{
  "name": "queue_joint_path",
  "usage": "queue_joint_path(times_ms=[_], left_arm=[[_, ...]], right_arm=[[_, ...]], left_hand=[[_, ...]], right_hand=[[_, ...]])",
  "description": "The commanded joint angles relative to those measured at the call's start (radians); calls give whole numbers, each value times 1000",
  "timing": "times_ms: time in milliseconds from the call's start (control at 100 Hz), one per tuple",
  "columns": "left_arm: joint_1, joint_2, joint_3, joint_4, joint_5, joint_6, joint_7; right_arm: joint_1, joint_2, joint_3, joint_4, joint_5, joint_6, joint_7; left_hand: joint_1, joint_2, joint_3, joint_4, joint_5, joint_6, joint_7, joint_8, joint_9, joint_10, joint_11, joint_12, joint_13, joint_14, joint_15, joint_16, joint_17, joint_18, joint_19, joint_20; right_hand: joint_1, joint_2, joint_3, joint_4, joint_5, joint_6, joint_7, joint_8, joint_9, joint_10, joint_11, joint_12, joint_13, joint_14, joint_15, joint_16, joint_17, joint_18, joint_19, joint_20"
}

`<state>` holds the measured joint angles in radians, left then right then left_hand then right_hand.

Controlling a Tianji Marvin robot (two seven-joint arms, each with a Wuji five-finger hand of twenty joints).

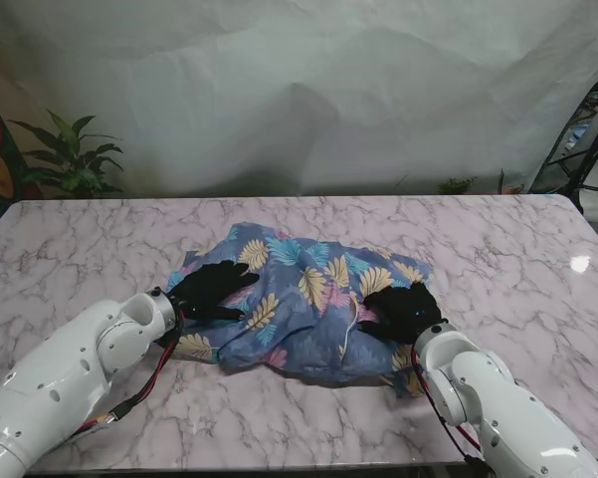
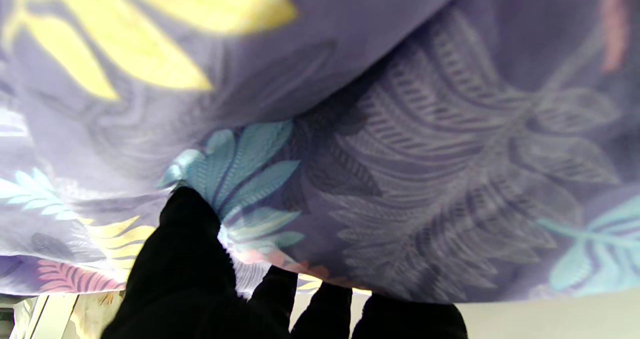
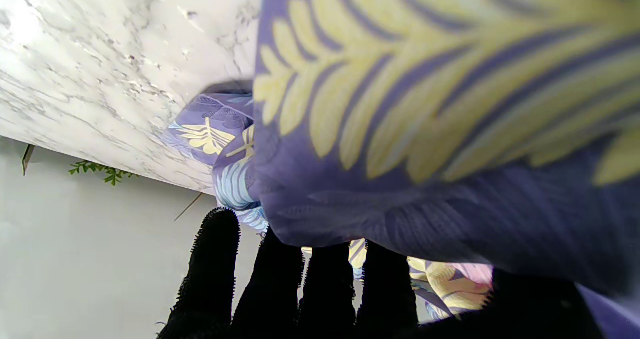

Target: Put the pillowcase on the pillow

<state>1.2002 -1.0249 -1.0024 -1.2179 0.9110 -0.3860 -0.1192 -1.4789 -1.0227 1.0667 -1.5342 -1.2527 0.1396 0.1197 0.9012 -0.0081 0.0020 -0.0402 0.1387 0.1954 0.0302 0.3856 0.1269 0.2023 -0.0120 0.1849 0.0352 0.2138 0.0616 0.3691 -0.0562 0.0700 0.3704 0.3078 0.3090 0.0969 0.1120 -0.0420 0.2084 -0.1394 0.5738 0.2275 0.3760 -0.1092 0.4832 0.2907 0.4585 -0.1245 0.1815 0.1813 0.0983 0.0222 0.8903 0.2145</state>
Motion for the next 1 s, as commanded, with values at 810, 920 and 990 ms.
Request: queue_joint_path(times_ms=[810,920,990], left_arm=[[329,-41,-224,-446,23,349,87],[380,-45,-235,-493,-14,418,65],[403,-47,-240,-509,-30,443,55]], right_arm=[[-177,-39,138,-325,-10,141,-52],[-199,-52,145,-294,69,138,-194],[-209,-66,149,-268,148,137,-269]], left_hand=[[-31,54,-22,16,-5,6,14,-40,-35,-16,-5,-25,-20,19,-49,-66,1,47,-130,-27],[-51,73,-28,16,-6,0,-19,-47,-41,-22,-13,-77,-23,14,-64,-131,-9,41,-233,-33],[-59,77,-28,16,-6,-1,-26,-50,-42,-27,-15,-93,-24,7,-68,-162,-7,33,-282,-31]], right_hand=[[-71,27,21,-6,-6,-2,-35,-22,-38,5,-30,-30,-78,-1,8,-4,-62,-29,-64,-21],[-84,77,-12,-9,-49,24,-58,-47,-139,13,-32,-31,-153,-25,-14,-16,-95,-96,-115,-51],[-82,106,-38,-9,-79,41,-67,-71,-177,18,-33,-37,-178,-34,-23,-23,-109,-121,-142,-68]])
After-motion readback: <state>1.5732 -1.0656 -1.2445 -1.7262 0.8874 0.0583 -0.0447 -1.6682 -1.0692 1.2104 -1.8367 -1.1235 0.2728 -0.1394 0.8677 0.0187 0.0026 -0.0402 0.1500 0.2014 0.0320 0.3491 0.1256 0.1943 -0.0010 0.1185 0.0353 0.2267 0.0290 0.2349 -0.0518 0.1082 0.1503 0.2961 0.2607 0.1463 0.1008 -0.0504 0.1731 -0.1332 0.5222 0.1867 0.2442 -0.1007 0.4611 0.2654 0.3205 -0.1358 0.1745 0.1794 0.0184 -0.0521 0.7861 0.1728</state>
